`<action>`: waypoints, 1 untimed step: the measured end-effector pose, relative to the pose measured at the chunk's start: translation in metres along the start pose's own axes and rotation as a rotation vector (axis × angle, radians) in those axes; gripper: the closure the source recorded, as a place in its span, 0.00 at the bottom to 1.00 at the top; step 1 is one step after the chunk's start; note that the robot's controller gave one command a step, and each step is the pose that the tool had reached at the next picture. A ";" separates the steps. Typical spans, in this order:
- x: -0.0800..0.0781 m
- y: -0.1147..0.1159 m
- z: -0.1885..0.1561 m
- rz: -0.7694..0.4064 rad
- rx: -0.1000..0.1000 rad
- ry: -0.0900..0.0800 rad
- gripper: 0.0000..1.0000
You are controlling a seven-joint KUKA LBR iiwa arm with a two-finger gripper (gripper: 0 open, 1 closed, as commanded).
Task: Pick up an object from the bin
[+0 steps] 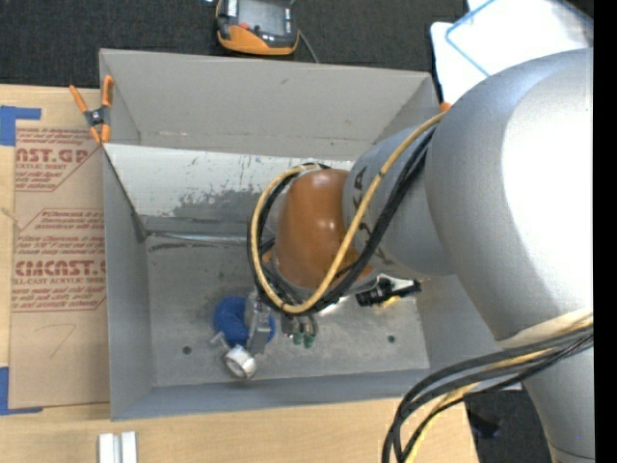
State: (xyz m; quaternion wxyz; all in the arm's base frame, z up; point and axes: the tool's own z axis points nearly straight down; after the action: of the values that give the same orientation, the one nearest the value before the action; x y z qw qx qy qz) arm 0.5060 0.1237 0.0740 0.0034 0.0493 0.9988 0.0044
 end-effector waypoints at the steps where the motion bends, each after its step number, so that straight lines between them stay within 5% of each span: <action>1: 0.000 0.000 0.000 0.000 0.000 0.000 1.00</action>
Offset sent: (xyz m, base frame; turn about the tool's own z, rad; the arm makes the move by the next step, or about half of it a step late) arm 0.0471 0.0197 -0.0040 -0.1994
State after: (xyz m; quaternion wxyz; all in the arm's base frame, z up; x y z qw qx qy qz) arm 0.5060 0.1237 0.0740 0.0034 0.0493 0.9988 0.0044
